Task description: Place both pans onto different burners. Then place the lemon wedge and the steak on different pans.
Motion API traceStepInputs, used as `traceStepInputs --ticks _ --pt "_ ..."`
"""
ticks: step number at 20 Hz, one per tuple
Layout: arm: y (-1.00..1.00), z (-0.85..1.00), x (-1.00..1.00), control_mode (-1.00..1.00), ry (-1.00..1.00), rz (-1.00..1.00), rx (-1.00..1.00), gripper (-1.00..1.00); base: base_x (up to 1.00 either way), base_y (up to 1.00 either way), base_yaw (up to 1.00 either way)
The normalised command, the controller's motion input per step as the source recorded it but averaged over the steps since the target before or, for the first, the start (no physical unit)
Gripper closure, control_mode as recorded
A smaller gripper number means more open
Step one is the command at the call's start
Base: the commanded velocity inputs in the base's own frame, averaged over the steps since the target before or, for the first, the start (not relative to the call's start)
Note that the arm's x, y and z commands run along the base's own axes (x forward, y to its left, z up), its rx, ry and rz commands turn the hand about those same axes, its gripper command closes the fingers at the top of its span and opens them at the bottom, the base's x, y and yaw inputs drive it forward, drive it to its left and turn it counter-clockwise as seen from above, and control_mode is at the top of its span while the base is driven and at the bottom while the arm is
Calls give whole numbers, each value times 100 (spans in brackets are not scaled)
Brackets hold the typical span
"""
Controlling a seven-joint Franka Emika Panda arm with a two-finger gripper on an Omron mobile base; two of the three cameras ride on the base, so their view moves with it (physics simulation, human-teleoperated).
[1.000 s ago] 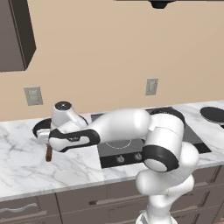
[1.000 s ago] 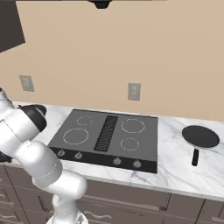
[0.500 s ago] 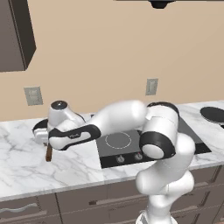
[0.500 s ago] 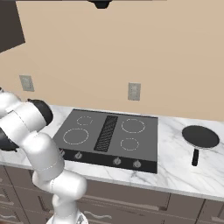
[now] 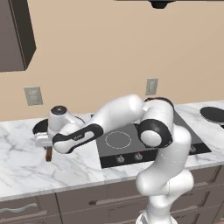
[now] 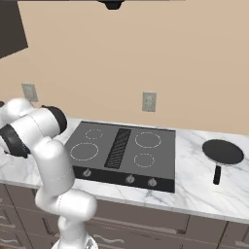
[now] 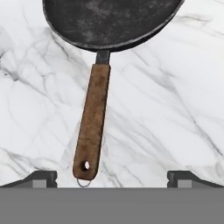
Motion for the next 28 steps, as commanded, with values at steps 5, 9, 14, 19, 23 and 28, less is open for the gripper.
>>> traceStepInputs --ticks 5,9,14,19,23,28 --pt "11 -15 9 -100 0 0 0 -100 0 0 0" --pt "16 -2 9 -100 0 0 0 -100 0 0 0" --pt "15 -1 11 -100 0 0 0 -100 0 0 0" --pt "4 -5 13 -100 0 0 0 -100 0 0 0" --pt "0 -16 7 -100 0 0 0 -100 0 0 0" --pt "0 -31 2 -100 0 0 0 -100 0 0 0"
